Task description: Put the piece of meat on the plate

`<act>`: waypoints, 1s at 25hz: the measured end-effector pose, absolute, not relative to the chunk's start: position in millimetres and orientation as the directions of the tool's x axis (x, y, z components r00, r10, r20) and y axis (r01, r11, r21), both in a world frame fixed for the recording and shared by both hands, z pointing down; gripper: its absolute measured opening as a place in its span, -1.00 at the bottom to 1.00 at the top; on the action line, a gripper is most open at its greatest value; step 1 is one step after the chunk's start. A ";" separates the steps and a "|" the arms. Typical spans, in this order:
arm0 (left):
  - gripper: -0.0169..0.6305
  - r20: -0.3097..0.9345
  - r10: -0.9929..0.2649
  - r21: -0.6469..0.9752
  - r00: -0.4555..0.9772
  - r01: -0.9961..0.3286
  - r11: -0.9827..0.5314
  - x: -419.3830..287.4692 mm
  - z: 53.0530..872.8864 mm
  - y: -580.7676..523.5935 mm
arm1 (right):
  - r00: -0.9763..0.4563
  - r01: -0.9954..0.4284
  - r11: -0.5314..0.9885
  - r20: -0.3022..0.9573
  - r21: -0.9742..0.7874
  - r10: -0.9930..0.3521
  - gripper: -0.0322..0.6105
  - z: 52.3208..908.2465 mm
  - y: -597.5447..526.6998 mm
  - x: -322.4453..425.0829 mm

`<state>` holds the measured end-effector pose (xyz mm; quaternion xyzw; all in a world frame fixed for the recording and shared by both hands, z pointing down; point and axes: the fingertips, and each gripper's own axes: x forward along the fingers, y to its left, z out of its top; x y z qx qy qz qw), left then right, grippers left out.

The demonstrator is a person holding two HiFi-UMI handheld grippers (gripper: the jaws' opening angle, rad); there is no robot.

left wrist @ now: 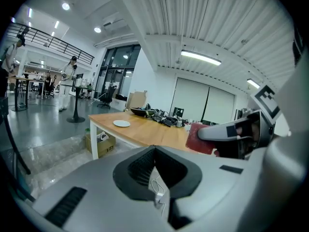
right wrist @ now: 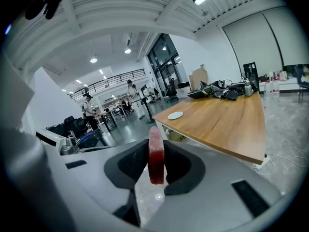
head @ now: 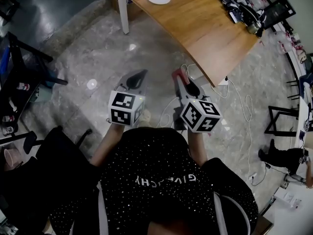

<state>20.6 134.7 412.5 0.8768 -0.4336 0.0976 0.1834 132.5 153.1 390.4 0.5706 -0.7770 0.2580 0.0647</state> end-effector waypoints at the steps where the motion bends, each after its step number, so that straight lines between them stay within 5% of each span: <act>1: -0.92 0.330 -0.726 0.237 0.603 -0.798 -0.555 21.6 412.7 130.7 | -0.342 -0.920 0.217 0.394 -0.326 -0.853 -0.60 390.2 148.8 133.9; 25: -0.92 0.350 -0.744 0.218 0.569 -0.822 -0.526 36.8 428.0 119.5 | -0.406 -0.891 0.268 0.381 -0.367 -0.831 -0.60 405.8 129.4 140.4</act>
